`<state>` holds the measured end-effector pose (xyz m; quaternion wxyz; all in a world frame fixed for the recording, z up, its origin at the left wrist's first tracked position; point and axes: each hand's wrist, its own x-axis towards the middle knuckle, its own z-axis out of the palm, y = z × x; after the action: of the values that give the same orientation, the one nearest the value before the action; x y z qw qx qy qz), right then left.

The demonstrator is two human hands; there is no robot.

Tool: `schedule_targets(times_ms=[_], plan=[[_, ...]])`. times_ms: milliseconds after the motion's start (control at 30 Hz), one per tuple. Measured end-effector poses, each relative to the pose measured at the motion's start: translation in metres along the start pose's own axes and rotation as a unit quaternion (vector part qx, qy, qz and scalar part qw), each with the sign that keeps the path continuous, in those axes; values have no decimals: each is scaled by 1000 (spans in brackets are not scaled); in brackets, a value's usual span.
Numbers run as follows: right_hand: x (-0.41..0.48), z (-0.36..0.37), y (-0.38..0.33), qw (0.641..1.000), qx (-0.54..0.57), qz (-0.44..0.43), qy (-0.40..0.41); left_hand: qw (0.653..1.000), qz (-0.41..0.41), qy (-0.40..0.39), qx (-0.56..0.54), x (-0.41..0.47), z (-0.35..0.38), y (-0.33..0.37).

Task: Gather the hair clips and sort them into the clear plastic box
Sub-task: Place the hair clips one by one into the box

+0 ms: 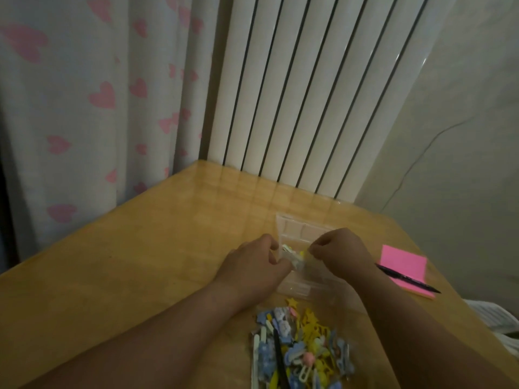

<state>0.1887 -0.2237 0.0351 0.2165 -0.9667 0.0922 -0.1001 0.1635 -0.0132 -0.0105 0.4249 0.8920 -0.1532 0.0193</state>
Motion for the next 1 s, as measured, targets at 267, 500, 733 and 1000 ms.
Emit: schedule_targets(times_ms=[267, 500, 733, 1000], plan=[[-65, -31, 13, 972, 171, -112, 118, 1000, -7, -9, -2, -2, 0, 0], [-96, -43, -5, 964, 20, -230, -129, 1000, -8, 10, -7, -1, -1, 3], [-102, -54, -10, 943, -134, -213, -217, 1000, -5, 14, -13, -1, -2, 4], [-103, -48, -11, 940, -170, -199, -219, 999, 2, 18, -28, -1, -1, 2]])
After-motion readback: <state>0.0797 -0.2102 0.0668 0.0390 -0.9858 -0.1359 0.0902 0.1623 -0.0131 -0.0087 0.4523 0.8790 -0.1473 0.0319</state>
